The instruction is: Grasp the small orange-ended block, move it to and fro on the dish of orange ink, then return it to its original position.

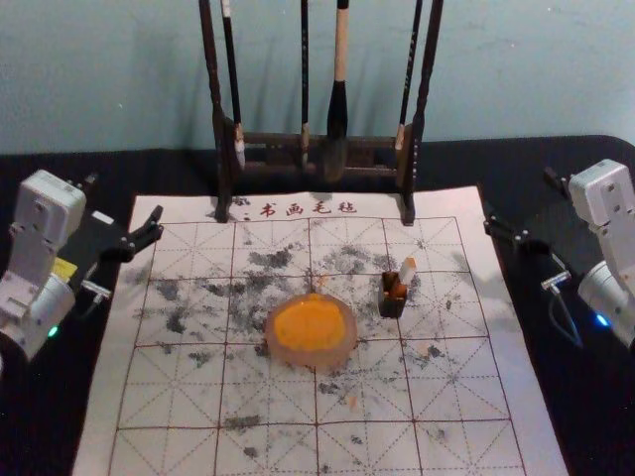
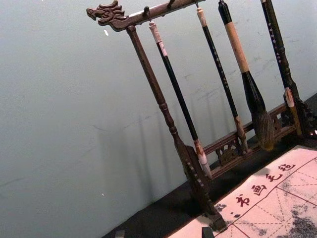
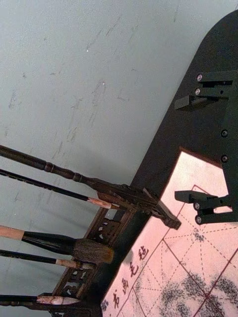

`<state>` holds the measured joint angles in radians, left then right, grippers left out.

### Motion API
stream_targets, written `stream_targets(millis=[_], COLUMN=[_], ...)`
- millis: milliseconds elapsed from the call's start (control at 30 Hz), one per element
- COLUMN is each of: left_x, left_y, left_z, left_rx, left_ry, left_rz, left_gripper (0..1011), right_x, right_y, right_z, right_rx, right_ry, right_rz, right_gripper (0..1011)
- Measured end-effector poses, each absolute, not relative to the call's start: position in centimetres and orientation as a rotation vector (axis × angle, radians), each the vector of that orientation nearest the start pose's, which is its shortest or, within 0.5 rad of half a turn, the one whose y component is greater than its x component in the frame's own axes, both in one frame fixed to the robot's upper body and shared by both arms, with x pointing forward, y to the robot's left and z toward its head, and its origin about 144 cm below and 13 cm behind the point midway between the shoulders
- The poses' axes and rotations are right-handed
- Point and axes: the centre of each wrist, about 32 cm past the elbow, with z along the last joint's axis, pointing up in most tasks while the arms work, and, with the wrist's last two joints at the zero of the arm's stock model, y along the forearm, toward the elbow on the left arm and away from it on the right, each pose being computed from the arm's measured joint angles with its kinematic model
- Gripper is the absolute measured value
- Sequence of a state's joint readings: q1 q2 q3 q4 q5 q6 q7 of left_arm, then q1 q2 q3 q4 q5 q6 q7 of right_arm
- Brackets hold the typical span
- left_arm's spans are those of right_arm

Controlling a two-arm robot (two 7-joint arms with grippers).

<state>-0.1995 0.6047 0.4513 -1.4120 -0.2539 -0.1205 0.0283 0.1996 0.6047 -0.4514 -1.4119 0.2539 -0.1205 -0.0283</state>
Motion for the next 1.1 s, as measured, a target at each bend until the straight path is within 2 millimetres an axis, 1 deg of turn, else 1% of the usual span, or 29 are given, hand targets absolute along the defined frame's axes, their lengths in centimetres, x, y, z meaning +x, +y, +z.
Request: stream_targets(millis=[1100], left_x=[48.86], left_y=[30.97], left_z=[113.98], left_rx=[0.304], left_ry=[-0.285], left_rz=[1.248], left_gripper=[1001], right_x=[48.86], right_y=[-30.96], right_z=[113.98], right_rx=[-0.304], right_ry=[-0.285], right_rz=[-1.248], right_gripper=[1000])
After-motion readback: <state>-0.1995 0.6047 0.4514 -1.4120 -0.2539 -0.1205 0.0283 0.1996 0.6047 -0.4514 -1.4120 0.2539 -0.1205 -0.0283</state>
